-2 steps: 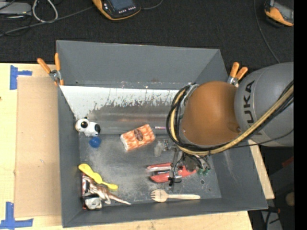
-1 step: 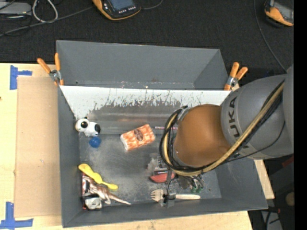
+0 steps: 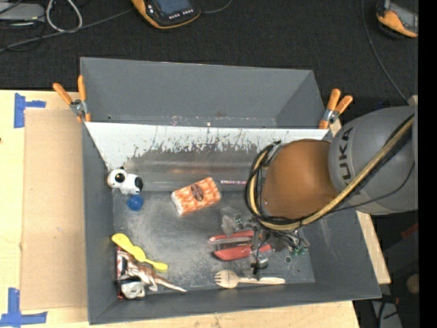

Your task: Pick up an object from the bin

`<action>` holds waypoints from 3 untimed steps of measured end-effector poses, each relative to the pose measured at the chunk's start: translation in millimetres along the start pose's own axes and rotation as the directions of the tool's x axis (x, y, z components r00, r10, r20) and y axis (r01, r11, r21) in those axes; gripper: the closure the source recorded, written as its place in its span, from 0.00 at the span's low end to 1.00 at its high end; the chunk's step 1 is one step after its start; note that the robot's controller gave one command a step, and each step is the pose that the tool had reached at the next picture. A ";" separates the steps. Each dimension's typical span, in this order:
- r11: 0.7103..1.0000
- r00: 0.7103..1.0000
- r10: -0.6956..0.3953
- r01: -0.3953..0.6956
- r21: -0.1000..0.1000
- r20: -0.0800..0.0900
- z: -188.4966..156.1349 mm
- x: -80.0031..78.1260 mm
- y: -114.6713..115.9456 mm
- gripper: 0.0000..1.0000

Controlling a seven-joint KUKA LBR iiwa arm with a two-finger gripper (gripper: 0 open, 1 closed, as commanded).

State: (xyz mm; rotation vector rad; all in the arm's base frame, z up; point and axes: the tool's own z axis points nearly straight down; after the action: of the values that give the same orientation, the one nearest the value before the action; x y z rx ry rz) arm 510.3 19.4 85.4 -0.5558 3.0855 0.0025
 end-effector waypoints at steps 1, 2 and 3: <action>0.991 0.991 -0.137 0.137 -0.003 0.005 15.4 -53.7 -55.7 1.00; 0.991 0.991 -0.136 0.136 -0.004 0.006 15.2 -53.6 -55.7 1.00; 0.987 0.987 -0.161 0.161 -0.008 -0.002 -50.8 -54.3 -50.6 1.00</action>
Offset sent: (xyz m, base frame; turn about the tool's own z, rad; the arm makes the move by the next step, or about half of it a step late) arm 0.0000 0.0000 0.0000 0.0000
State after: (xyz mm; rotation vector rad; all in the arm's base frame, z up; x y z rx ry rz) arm 578.5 -9.3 136.4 -0.8044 3.0346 0.0129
